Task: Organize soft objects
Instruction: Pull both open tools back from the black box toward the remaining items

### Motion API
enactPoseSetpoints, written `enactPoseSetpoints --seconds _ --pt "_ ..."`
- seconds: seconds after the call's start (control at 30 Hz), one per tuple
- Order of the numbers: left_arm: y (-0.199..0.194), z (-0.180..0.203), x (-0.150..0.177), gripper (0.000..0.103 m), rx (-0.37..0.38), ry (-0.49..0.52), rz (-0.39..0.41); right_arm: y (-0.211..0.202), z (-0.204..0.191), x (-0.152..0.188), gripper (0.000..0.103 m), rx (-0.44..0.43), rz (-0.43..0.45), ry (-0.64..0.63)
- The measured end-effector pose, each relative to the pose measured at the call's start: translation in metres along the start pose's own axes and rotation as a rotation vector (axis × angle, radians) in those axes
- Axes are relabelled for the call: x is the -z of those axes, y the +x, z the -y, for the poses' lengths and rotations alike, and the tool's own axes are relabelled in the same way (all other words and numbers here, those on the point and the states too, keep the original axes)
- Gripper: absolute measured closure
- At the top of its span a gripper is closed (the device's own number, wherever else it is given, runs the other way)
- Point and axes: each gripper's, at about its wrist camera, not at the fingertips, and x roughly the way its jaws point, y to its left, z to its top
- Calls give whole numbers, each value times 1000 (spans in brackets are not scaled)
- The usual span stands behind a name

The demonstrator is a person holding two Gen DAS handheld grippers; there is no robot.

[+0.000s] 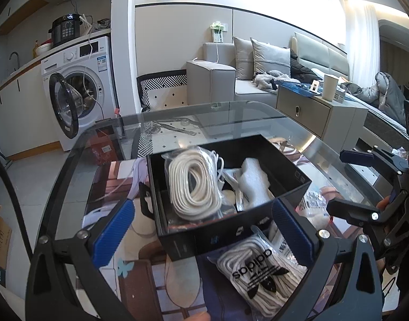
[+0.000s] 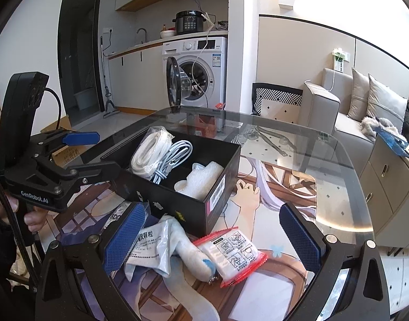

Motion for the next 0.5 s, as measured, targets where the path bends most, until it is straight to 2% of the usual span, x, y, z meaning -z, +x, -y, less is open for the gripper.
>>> enactPoseSetpoints --seconds 0.5 --pt "2 7 21 0 2 8 -67 -4 1 3 1 4 -31 -34"
